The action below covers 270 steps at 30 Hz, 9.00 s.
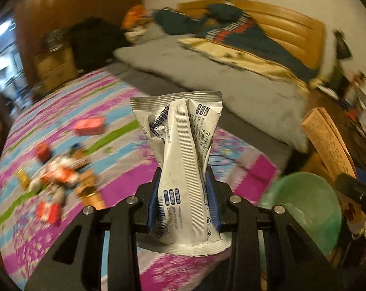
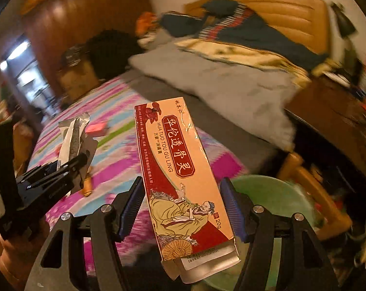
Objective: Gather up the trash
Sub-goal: 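Carry both items to the green bin and open both tools over it, then swing both open tools back toward the trash on the bed, then grasp the red cigarette pack with the left tool while the right tool grasps the gold box, then carry the red pack and gold box over the green bin, then open both tools to drop the red pack and gold box into the bin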
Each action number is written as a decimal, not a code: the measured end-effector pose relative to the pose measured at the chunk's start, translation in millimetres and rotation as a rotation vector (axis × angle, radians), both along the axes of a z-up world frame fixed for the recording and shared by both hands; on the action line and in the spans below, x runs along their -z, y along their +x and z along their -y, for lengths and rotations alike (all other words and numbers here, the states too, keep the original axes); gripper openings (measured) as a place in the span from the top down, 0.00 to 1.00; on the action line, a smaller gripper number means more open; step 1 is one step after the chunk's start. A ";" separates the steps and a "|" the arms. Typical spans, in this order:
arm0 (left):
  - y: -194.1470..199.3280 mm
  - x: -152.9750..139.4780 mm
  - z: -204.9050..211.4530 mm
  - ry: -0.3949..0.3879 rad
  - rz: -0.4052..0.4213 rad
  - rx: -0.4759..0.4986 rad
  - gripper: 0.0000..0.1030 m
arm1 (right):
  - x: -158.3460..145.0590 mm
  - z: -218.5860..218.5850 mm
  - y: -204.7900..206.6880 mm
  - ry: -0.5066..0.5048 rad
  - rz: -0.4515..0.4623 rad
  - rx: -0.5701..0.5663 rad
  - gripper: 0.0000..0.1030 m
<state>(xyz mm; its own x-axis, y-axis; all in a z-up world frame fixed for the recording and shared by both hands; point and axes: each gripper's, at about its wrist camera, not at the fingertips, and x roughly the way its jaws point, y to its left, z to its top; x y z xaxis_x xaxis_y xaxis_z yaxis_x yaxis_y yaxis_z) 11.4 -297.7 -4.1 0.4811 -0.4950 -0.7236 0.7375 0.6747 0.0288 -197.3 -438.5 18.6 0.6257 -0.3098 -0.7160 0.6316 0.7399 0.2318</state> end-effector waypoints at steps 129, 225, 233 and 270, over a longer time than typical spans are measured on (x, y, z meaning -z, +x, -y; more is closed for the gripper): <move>200.4 164.5 -372.1 0.093 -0.324 -0.705 0.26 | 185.3 -204.6 363.1 0.243 -0.130 -0.655 0.20; -118.3 58.5 128.7 0.222 -0.048 0.505 0.48 | 85.4 43.8 -160.5 0.317 -0.046 0.319 0.51; -119.3 57.0 130.1 0.211 -0.062 0.513 0.48 | 82.6 47.3 -159.5 0.320 -0.040 0.321 0.51; -101.5 58.6 125.9 0.202 -0.113 0.440 0.24 | 69.6 50.1 -149.5 0.288 -0.015 0.312 0.29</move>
